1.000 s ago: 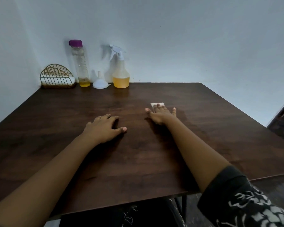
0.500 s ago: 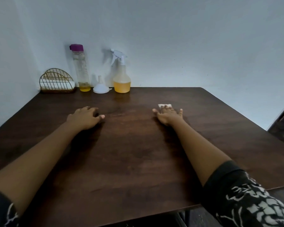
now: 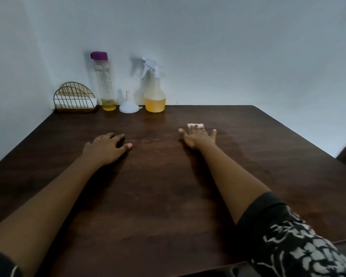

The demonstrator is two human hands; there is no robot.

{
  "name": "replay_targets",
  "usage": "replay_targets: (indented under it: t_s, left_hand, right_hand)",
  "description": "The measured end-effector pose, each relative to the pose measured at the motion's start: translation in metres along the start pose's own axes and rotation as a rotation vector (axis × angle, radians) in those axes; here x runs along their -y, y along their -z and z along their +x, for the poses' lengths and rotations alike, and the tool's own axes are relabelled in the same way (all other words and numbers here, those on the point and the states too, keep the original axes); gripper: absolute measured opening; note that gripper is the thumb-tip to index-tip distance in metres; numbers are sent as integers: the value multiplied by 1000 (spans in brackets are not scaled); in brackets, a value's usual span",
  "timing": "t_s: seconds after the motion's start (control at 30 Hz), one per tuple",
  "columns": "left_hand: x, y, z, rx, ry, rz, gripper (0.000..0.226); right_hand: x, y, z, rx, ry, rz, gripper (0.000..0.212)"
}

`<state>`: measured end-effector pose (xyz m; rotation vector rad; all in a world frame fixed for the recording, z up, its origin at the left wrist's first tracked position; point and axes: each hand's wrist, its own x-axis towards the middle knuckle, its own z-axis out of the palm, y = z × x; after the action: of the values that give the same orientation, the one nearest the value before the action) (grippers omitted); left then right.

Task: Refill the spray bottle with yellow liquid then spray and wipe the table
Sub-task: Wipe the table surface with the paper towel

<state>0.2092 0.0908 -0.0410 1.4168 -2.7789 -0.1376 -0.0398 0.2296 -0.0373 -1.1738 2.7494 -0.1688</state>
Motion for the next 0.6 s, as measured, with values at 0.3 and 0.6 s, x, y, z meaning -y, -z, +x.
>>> replay_targets:
  t_s: [0.3, 0.6]
  left_hand:
    - [3, 2, 3, 7, -9, -4, 59]
    - [8, -3, 1, -29, -25, -22, 53]
  right_hand:
    - [87, -17, -8, 34, 121, -35, 78]
    - [49, -8, -5, 20, -6, 21, 74]
